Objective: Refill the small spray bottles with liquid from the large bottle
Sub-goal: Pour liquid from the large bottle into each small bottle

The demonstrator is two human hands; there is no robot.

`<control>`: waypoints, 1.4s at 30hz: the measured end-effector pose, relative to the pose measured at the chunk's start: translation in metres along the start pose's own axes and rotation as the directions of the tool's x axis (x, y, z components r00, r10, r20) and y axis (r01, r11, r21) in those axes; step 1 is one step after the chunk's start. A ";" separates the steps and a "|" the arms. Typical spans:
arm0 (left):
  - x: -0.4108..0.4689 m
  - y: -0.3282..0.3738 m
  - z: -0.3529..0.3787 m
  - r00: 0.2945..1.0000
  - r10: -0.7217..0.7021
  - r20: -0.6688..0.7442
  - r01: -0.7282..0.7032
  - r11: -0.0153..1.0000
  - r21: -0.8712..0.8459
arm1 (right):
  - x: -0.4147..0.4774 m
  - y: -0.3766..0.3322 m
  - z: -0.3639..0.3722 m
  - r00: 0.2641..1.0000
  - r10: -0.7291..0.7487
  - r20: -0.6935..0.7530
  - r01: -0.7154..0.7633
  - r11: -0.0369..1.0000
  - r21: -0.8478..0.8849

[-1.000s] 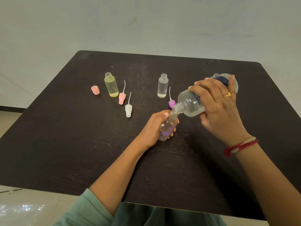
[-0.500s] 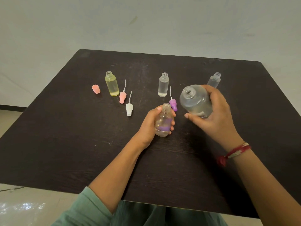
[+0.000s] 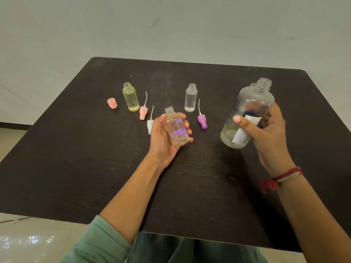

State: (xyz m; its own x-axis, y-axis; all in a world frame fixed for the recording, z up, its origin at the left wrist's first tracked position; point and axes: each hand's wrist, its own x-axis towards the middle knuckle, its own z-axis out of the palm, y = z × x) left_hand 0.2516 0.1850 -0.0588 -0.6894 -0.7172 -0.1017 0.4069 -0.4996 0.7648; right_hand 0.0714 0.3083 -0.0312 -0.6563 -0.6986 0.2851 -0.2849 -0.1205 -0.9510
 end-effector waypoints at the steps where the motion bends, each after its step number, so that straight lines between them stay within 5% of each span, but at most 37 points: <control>1: 0.000 0.000 0.000 1.000 -0.008 -0.006 0.008 1.000 0.001 | 0.000 0.001 0.000 1.000 0.006 -0.005 -0.006 1.000 0.012; 7: 0.000 -0.001 0.002 0.999 -0.030 -0.011 0.031 0.992 0.120 | 0.001 0.000 0.002 1.000 -0.009 0.026 0.009 1.000 0.023; 12: 0.000 -0.010 0.001 0.994 -0.009 0.110 -0.032 0.932 0.361 | 0.003 -0.007 0.005 0.974 -0.163 0.157 0.197 0.952 -0.235; 16: -0.001 -0.011 0.001 0.981 -0.015 0.193 -0.076 0.888 0.453 | 0.005 -0.006 0.008 0.919 -0.267 0.289 0.376 0.812 -0.447; 26: -0.003 -0.012 0.001 0.959 -0.028 0.282 -0.114 0.872 0.475 | 0.007 -0.001 0.014 0.822 -0.364 0.437 0.569 0.505 -0.649; 42: -0.003 -0.011 0.001 0.958 -0.056 0.282 -0.104 0.847 0.521 | 0.010 -0.012 0.011 0.777 -0.419 0.469 0.617 0.365 -0.697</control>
State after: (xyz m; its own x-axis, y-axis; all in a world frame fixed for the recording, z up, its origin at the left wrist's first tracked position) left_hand 0.2484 0.1934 -0.0661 -0.8523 -0.5216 0.0390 0.1041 -0.0961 0.9899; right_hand 0.0757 0.2952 -0.0183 -0.0629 -0.8237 0.5635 -0.9960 0.0162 -0.0875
